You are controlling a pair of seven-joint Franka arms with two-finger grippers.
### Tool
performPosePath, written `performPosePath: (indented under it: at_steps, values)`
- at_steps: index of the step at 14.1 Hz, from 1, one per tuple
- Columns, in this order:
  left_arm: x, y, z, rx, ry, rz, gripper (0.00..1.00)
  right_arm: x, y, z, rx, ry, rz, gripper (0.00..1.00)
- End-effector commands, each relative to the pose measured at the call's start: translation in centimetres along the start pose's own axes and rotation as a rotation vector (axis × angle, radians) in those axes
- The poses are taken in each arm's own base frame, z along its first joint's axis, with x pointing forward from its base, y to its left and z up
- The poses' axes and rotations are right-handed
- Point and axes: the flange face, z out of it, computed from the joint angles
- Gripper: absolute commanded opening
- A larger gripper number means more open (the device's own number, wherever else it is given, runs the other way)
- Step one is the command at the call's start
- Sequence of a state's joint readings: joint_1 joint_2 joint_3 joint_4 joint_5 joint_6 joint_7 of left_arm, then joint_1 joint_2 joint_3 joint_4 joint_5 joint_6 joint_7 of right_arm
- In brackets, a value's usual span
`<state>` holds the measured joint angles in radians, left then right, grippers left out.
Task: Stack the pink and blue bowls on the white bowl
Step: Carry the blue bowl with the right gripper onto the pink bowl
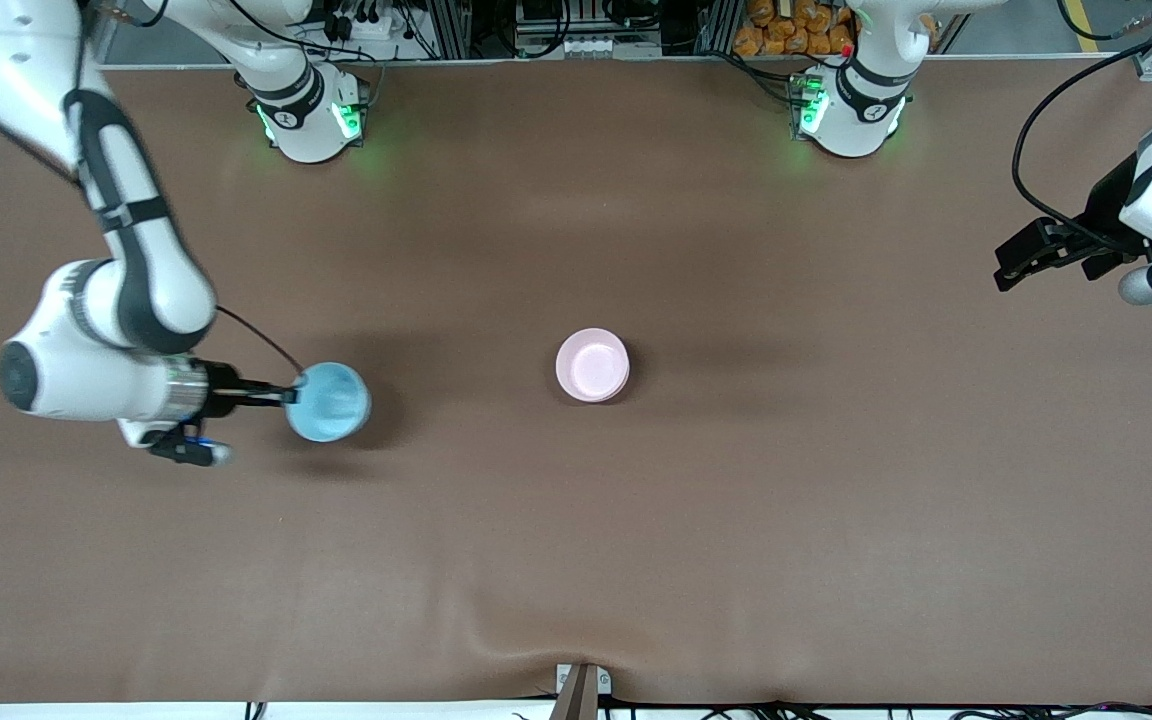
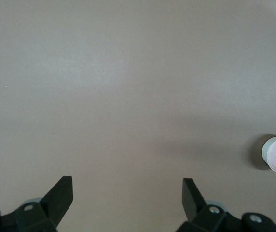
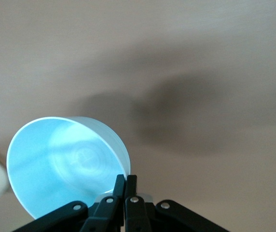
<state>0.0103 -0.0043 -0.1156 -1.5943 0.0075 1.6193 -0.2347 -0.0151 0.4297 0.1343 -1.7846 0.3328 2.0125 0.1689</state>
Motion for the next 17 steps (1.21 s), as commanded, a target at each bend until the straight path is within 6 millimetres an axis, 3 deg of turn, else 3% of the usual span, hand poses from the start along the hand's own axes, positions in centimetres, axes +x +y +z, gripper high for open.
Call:
performPosePath:
  at_steps: [1, 3, 7, 12, 17]
  values:
    - [-0.7, -0.2, -0.4, -0.018, -0.004, 0.006, 1.00, -2.5, -8.2, -0.3, 0.026, -0.008, 0.072, 0.00]
    - [-0.7, -0.2, -0.4, -0.018, -0.004, 0.006, 1.00, -5.1, -15.4, 1.0, 0.026, 0.000, 0.129, 0.00]
    - [-0.7, -0.2, -0.4, -0.018, -0.004, 0.006, 1.00, -9.7, -23.8, 5.6, 0.012, 0.015, 0.223, 0.00]
    - [-0.7, -0.2, -0.3, -0.018, -0.006, 0.006, 1.00, -12.8, -28.0, 11.6, 0.017, 0.038, 0.248, 0.00]
    - [-0.7, -0.2, -0.3, -0.018, -0.004, 0.006, 1.00, -13.9, -28.8, 13.3, 0.008, 0.033, 0.248, 0.00]
